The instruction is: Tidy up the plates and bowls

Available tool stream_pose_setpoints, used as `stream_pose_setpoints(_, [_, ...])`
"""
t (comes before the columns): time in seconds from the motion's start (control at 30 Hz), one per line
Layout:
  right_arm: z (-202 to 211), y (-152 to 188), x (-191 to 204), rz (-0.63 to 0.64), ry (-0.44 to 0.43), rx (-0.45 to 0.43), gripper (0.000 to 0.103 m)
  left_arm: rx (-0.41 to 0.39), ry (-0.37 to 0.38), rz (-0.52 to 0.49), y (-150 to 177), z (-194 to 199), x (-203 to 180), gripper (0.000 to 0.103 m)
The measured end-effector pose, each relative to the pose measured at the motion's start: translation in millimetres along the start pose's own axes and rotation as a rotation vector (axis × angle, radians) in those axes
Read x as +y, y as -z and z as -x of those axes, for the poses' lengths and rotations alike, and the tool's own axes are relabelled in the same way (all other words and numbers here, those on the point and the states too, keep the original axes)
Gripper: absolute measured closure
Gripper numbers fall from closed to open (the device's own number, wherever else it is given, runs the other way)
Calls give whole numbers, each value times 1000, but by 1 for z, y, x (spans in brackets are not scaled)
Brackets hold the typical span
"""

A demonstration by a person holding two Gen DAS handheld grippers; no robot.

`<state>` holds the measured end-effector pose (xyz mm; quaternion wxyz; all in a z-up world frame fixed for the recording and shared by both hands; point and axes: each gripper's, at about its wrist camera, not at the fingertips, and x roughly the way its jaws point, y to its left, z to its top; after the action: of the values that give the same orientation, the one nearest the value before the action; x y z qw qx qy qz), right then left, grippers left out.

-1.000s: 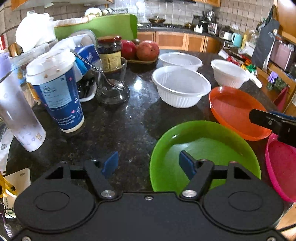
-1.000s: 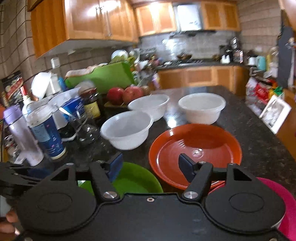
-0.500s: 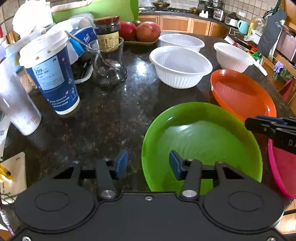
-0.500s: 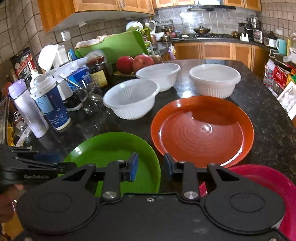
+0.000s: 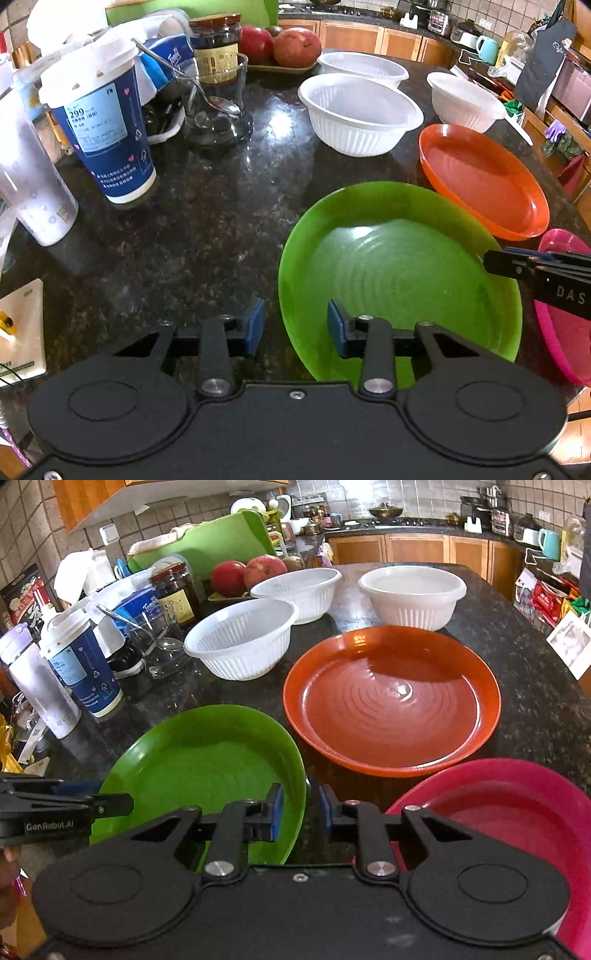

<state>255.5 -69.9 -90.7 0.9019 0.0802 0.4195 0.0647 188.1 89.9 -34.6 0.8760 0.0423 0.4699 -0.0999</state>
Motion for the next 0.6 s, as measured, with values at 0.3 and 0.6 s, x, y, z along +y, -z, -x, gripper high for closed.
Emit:
stream_pose_setpoints(0.3, [-2, 4, 9, -25, 33, 5, 90, -10, 35, -17, 4, 4, 3, 69])
stream_pose_setpoints(0.6, [-12, 2, 35, -5, 17, 1, 90, -18, 17, 3, 7, 8, 29, 72])
